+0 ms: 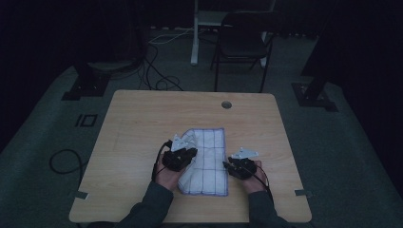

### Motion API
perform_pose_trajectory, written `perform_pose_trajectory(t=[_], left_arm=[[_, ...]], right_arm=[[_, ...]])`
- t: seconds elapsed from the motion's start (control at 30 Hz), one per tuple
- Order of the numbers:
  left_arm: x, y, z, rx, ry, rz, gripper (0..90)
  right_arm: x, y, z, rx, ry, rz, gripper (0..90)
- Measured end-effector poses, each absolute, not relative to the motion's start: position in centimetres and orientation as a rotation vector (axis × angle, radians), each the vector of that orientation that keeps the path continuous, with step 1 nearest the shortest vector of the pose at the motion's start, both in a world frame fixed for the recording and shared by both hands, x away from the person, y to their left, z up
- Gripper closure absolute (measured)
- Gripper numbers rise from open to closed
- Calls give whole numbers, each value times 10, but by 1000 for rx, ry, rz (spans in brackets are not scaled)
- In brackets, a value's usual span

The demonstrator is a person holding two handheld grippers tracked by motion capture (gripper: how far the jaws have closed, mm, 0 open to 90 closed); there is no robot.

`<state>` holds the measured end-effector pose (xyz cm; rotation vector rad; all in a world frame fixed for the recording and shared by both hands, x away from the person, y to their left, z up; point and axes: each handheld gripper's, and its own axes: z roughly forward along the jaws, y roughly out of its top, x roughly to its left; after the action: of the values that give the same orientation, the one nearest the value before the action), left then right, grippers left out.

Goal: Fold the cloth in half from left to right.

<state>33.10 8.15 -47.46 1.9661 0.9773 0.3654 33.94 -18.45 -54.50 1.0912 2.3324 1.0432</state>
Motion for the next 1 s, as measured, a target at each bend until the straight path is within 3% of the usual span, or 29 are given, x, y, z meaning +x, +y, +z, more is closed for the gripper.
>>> perform_pose_trajectory(t=[0.3,0.6,1.0], left_arm=[[336,70,-478,1983,961,356,863],[341,61,-479,2000,947,349,863],[345,45,-481,2021,928,329,863]], right_arm=[[339,-185,-545,1093,2330,1040,655],[338,-185,-544,1082,2326,1024,720],[339,-186,-545,1091,2332,1036,721]])
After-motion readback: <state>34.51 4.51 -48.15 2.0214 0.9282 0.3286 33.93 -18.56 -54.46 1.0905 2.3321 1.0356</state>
